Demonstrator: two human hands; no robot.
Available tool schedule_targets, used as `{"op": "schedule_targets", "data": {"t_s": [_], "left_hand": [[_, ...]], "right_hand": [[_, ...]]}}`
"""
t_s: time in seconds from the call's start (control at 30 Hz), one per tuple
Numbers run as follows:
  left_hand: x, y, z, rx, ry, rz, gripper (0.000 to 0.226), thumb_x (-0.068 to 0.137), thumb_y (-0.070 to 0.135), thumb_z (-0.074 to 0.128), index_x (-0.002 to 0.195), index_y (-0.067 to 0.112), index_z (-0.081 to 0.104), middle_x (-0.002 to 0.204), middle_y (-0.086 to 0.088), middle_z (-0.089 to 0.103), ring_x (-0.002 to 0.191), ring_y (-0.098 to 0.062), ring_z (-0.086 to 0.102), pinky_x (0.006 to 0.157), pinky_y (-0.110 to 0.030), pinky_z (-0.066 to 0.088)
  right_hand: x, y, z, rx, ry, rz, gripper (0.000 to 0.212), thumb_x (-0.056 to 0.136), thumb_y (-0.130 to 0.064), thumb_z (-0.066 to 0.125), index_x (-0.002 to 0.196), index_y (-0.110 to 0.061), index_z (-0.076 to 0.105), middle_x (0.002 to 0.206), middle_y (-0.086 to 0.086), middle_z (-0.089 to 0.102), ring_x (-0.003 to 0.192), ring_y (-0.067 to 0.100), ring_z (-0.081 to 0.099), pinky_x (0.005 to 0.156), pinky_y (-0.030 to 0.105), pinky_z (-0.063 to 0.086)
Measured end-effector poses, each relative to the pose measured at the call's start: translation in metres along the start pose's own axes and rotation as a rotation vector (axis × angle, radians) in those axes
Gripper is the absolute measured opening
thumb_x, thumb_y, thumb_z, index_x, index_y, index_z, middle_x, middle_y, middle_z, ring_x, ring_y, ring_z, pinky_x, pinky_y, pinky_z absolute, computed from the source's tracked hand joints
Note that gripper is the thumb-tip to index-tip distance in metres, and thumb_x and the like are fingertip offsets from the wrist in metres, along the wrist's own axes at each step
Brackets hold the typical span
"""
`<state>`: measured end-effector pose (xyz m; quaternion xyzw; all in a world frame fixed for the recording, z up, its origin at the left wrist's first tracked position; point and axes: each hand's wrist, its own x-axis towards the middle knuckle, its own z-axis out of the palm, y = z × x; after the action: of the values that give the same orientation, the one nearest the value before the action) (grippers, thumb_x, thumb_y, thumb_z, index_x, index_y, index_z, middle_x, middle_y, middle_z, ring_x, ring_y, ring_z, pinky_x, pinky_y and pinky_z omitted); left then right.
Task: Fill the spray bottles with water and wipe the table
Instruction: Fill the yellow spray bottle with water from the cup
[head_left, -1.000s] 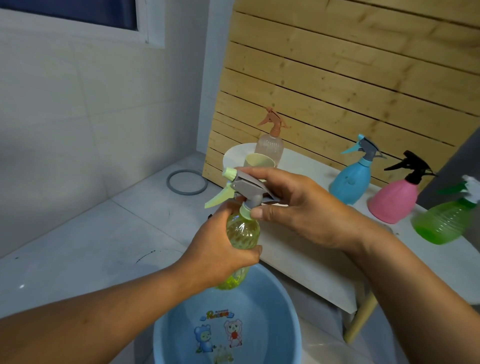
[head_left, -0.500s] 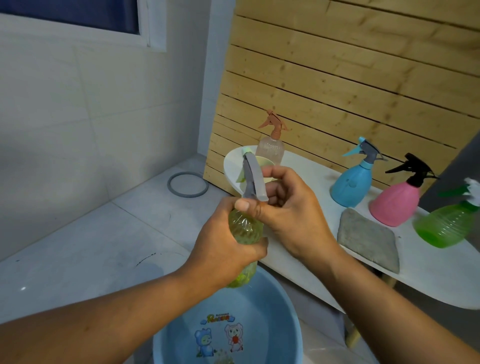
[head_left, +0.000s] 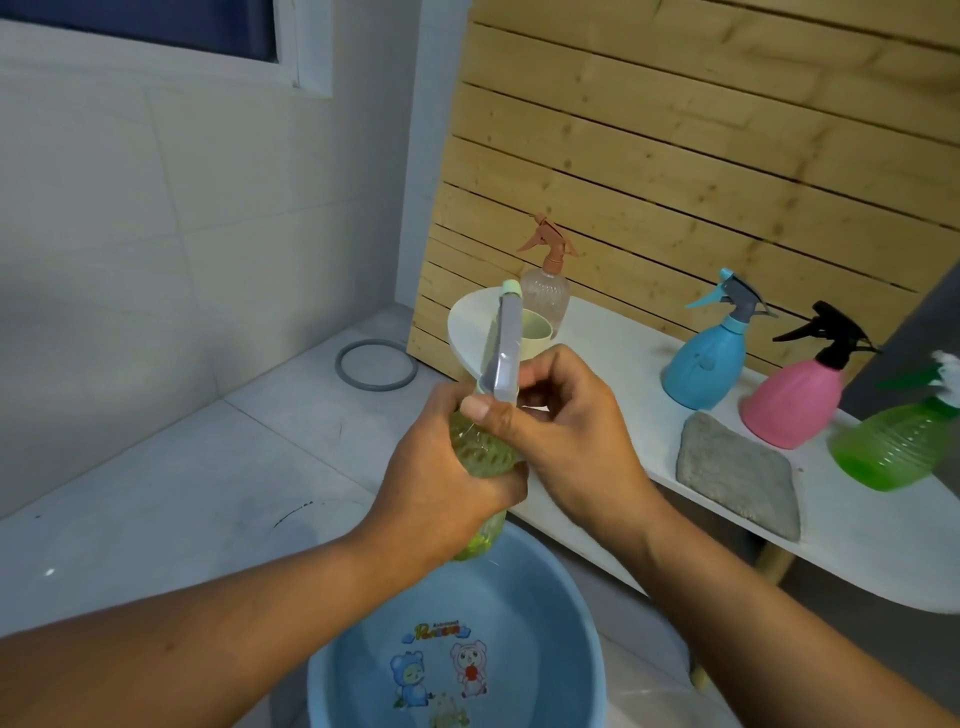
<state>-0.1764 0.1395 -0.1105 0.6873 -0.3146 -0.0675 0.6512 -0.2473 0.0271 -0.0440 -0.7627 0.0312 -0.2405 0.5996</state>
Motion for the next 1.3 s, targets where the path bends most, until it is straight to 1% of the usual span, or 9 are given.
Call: {"op": "schedule_targets", "data": {"t_s": [0.13,0.37,0.53,0.67,0.77,0.93,1.17,1.23,1.3], "left_hand": [[0.0,0.0,0.001,0.008,-0.007,0.018,0.065,0.067,0.022,0.093,0.114,0.043,0.052,0.109,0.023,0.069,0.098,0.005,0.069,0.074,-0.008,0.053],[0.002,0.001,-0.003,0.006,0.02,0.009,0.065,0.062,0.037,0.089,0.112,0.051,0.05,0.109,0.028,0.067,0.097,0.009,0.066,0.071,-0.006,0.051],[0.003,-0.002,-0.001,0.051,-0.019,0.024,0.072,0.069,0.032,0.092,0.123,0.051,0.049,0.114,0.021,0.069,0.105,0.002,0.068,0.081,-0.027,0.06],[0.002,-0.001,-0.002,0.05,-0.011,0.041,0.07,0.068,0.031,0.09,0.119,0.055,0.048,0.113,0.023,0.069,0.101,0.003,0.069,0.075,-0.02,0.06],[0.003,-0.001,-0.003,0.033,0.022,0.023,0.065,0.065,0.033,0.088,0.113,0.055,0.048,0.109,0.024,0.069,0.098,0.003,0.069,0.073,-0.018,0.057],[0.004,-0.001,-0.003,0.039,0.037,0.029,0.061,0.064,0.032,0.087,0.107,0.053,0.049,0.102,0.021,0.069,0.089,0.0,0.07,0.068,-0.015,0.057],[0.002,-0.001,-0.001,0.066,0.016,0.037,0.061,0.066,0.034,0.086,0.108,0.057,0.047,0.103,0.024,0.068,0.09,0.003,0.07,0.069,-0.012,0.055],[0.001,0.001,0.0,0.064,0.014,0.042,0.06,0.067,0.032,0.085,0.107,0.056,0.048,0.101,0.023,0.069,0.088,0.002,0.07,0.069,-0.012,0.055],[0.001,0.002,0.003,0.067,-0.003,0.044,0.06,0.067,0.03,0.084,0.107,0.056,0.048,0.1,0.021,0.07,0.086,0.0,0.071,0.067,-0.018,0.059]], "right_hand": [[-0.007,0.008,0.011,-0.051,0.093,0.0,0.049,0.066,-0.046,0.087,0.098,-0.023,0.059,0.09,-0.005,0.068,0.088,0.022,0.068,0.079,0.042,0.061],[-0.011,0.002,0.007,-0.163,0.034,-0.06,0.044,0.09,-0.041,0.068,0.131,-0.026,0.06,0.112,-0.009,0.064,0.111,0.012,0.062,0.093,0.031,0.056],[-0.007,-0.004,0.004,-0.242,0.067,-0.018,0.042,0.09,-0.047,0.07,0.129,-0.031,0.063,0.112,-0.008,0.064,0.104,0.011,0.063,0.085,0.03,0.059],[-0.001,-0.008,-0.001,-0.298,0.085,-0.046,0.028,0.09,-0.039,0.074,0.117,-0.031,0.072,0.105,-0.003,0.066,0.093,0.013,0.064,0.082,0.031,0.059],[0.004,-0.012,-0.01,-0.209,-0.055,-0.05,0.023,0.094,-0.026,0.071,0.117,-0.025,0.074,0.108,0.001,0.07,0.098,0.015,0.067,0.083,0.027,0.057],[0.01,-0.012,-0.024,-0.211,-0.257,-0.067,0.03,0.096,-0.021,0.063,0.124,-0.009,0.069,0.124,0.008,0.069,0.119,0.02,0.064,0.102,0.04,0.053],[0.013,-0.019,-0.026,-0.425,-0.262,-0.044,0.02,0.093,-0.032,0.07,0.11,-0.022,0.074,0.102,-0.002,0.069,0.099,0.011,0.065,0.082,0.019,0.051],[0.011,-0.021,-0.026,-0.463,-0.204,-0.036,0.023,0.086,-0.038,0.077,0.101,-0.022,0.074,0.093,-0.002,0.067,0.088,0.012,0.064,0.077,0.028,0.054],[0.006,-0.02,-0.019,-0.469,-0.073,-0.026,0.039,0.075,-0.045,0.084,0.091,-0.013,0.068,0.083,0.006,0.063,0.078,0.022,0.059,0.072,0.041,0.054]]}}
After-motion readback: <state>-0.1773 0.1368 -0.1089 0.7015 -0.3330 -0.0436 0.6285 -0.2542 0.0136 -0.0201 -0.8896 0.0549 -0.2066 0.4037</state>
